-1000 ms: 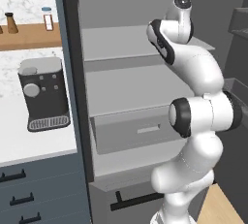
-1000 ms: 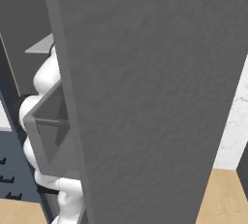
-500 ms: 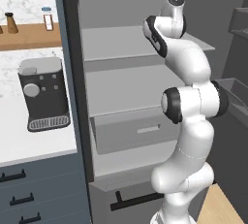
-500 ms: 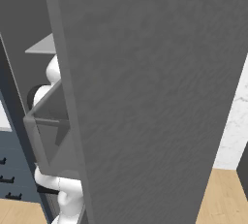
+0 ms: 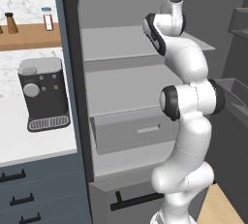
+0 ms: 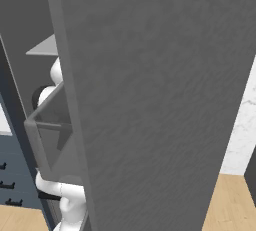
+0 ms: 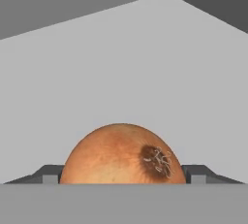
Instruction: Place one onion and one chicken drumstick in each tupperware on the nearby counter, to pack two identical lunches.
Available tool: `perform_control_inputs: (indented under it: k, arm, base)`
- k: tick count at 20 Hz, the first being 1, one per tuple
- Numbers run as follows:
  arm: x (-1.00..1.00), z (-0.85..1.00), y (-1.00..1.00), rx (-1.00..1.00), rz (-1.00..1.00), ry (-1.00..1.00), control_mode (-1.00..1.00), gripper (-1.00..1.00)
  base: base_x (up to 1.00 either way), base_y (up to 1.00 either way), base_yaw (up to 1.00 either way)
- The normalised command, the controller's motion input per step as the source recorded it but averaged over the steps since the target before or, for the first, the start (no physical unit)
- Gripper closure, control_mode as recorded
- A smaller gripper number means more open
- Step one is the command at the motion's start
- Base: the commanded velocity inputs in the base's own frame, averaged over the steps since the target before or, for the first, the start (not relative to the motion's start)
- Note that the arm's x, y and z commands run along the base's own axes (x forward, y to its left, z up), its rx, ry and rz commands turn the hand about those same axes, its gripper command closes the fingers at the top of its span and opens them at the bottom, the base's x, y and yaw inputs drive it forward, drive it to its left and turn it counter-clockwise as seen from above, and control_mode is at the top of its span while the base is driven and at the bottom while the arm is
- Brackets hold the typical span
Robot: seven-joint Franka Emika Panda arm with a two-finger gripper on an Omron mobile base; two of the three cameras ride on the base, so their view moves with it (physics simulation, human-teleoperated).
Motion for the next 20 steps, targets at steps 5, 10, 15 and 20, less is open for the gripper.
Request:
perform_control_inputs:
  k: [5, 10, 15, 20]
  arm:
    - [-0.80, -0.26, 0.21, -0.07, 0.00, -0.23, -1.00, 1.00]
    - [-1.00, 0.00, 0.20, 0.00, 0.00, -0.24, -1.00, 1.00]
    - [-1.00, 0.22, 0.18, 0.01, 0.00, -0.03, -1.00, 1.00]
    - [-1.00, 0.68, 0.09, 0.03, 0.00, 0.03, -1.00, 1.00]
  base:
    - [0.00, 0.00, 0.00]
    - [0.00, 0.00, 0.00]
    - [0.00, 0.00, 0.00]
    - [0.00, 0.00, 0.00]
